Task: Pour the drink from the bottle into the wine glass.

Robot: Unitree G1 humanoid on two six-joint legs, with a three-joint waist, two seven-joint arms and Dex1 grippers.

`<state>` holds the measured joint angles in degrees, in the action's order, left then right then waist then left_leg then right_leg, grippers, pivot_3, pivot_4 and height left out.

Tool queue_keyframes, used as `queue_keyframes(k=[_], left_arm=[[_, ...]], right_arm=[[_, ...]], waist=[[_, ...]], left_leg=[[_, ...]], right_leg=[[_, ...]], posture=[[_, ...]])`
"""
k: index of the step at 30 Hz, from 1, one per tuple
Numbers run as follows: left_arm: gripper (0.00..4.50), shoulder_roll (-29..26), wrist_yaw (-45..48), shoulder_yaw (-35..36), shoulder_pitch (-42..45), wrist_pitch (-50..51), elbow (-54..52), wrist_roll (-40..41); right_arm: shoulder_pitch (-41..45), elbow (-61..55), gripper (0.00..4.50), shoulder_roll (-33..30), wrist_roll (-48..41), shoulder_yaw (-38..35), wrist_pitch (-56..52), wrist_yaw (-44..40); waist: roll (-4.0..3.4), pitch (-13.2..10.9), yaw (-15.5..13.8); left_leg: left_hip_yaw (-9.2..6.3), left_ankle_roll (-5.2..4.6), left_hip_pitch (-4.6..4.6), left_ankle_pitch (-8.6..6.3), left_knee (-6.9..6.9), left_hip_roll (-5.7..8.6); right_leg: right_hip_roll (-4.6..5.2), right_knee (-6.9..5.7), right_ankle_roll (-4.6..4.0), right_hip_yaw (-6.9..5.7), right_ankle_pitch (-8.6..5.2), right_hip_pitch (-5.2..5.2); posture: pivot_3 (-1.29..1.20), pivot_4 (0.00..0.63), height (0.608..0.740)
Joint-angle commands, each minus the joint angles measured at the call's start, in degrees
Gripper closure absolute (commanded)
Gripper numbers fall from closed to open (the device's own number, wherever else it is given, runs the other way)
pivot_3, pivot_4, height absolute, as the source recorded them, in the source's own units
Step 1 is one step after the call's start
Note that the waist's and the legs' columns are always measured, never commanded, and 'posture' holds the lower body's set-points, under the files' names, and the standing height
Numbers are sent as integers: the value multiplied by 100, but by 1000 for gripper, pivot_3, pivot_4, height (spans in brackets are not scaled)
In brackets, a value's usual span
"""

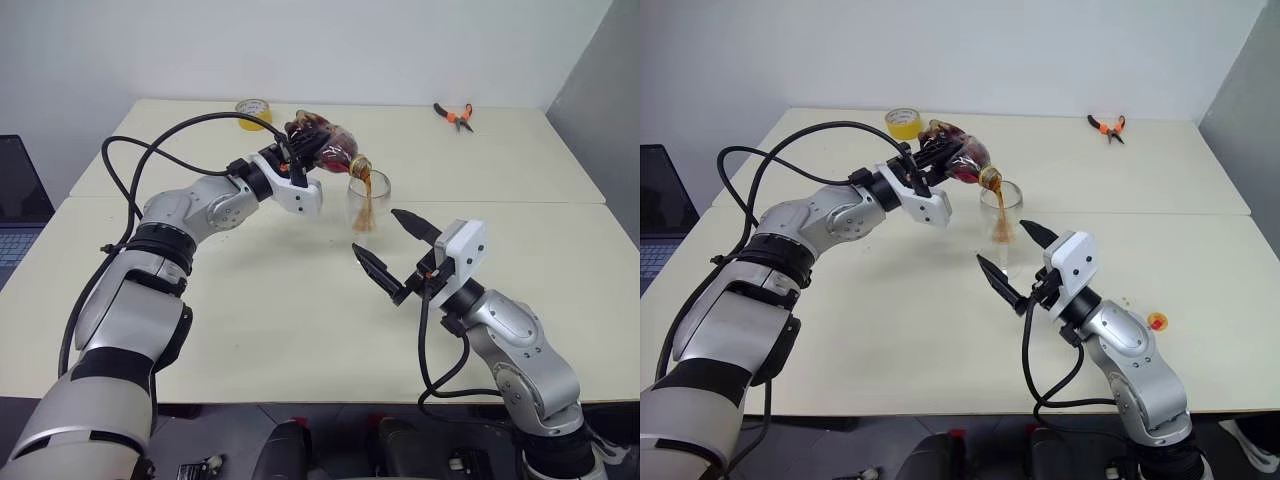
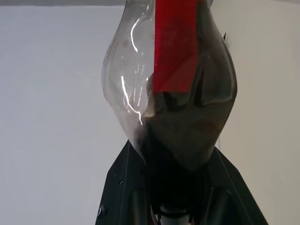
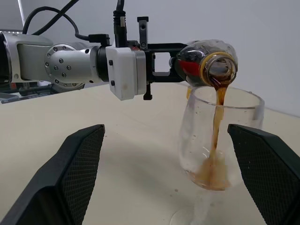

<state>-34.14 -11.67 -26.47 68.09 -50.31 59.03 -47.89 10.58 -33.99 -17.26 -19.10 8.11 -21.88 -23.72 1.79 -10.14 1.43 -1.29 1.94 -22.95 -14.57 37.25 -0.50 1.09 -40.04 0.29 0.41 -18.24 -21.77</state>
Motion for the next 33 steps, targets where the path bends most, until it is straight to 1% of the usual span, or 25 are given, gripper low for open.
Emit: queue_keyframes(k=[1, 33], left_arm=[[3855, -100, -187, 53, 294, 12, -55, 36], [3856, -129, -373, -63, 402, 118, 92, -67]], right_arm=[[17, -182, 0, -9, 0, 2, 46, -30], [-6, -159, 0, 38, -52, 2, 38, -31]], waist=[[0, 0, 0], [0, 0, 1]], left_leg=[[0, 0, 0, 0, 0, 0], [1, 0, -2, 0, 13, 0]], right_leg=[[0, 0, 0, 0, 0, 0], [0, -7, 0, 1, 0, 0]], posture=[[0, 150, 740], [0, 150, 740]])
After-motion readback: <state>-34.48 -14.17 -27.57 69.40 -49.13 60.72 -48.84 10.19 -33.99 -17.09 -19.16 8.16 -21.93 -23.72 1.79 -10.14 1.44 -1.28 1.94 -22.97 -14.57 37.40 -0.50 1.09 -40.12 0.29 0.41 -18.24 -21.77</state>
